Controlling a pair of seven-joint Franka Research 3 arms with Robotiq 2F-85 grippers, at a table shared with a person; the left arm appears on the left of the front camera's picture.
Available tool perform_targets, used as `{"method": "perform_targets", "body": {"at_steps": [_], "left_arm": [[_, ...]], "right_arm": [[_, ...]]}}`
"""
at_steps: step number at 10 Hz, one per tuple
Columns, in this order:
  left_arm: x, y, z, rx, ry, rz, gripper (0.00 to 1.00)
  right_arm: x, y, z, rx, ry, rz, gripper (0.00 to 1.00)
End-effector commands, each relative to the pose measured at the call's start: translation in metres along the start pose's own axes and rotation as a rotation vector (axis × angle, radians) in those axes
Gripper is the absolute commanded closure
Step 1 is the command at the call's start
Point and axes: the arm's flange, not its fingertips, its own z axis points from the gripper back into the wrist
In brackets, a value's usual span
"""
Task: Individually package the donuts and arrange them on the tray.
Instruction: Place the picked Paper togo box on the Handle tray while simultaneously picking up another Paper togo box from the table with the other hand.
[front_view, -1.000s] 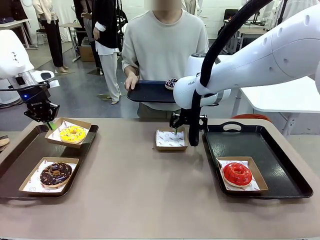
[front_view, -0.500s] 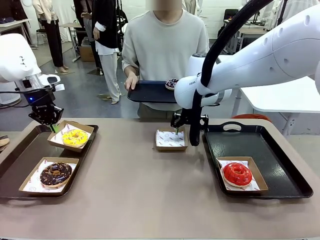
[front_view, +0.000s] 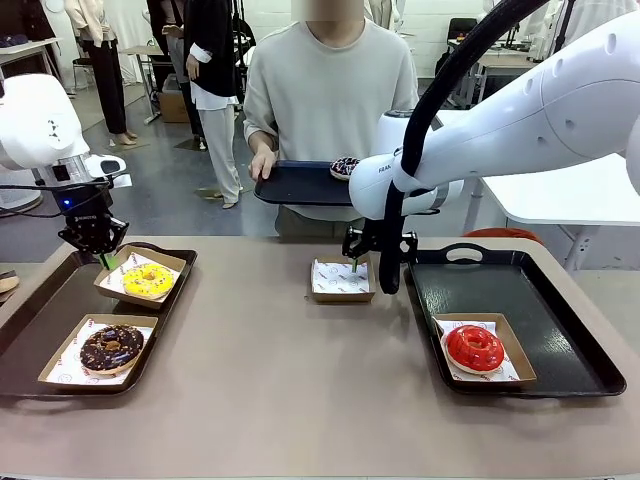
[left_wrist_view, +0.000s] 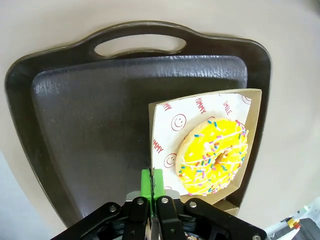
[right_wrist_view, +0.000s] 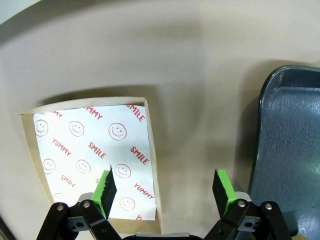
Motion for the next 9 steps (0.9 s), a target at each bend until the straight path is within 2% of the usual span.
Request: {"method": "perform_targets", "body": {"at_steps": [1,5,6,7,8,9], "left_arm": [[0.0018,-0.0099,0.0001,0.067,-0.018,0.019,0.99],[0.0005,-0.0157,-0.0021,0.079,-0.009,0.003,0.99],[0.0004,-0.0162,-0.0020,0.073,-0.007,0.001,0.99],[0.0011,-0.0158,-0.0014,0.052,-0.010,-0.005,0.65],[0.0001,-0.0161,-0.0012,0.051,-0.009,-0.002,0.43],[-0.0003,-0.0162,-0.0004,0.047,-0.005,-0.004,0.09]], "right_arm": [[0.0036,0.0012,-0.0034,-0.009,0.006,-0.023,0.00],[0.0038,0.0008,-0.0063,-0.006,0.014,-0.020,0.00],[0.0040,0.0008,-0.0067,-0.002,0.017,-0.016,0.08],[0.0044,0.0008,-0.0072,0.005,0.018,-0.010,0.58],[0.0043,0.0012,-0.0069,0.010,0.020,-0.007,0.67],[0.0041,0.0019,-0.0068,0.013,0.018,-0.005,1.00]]}}
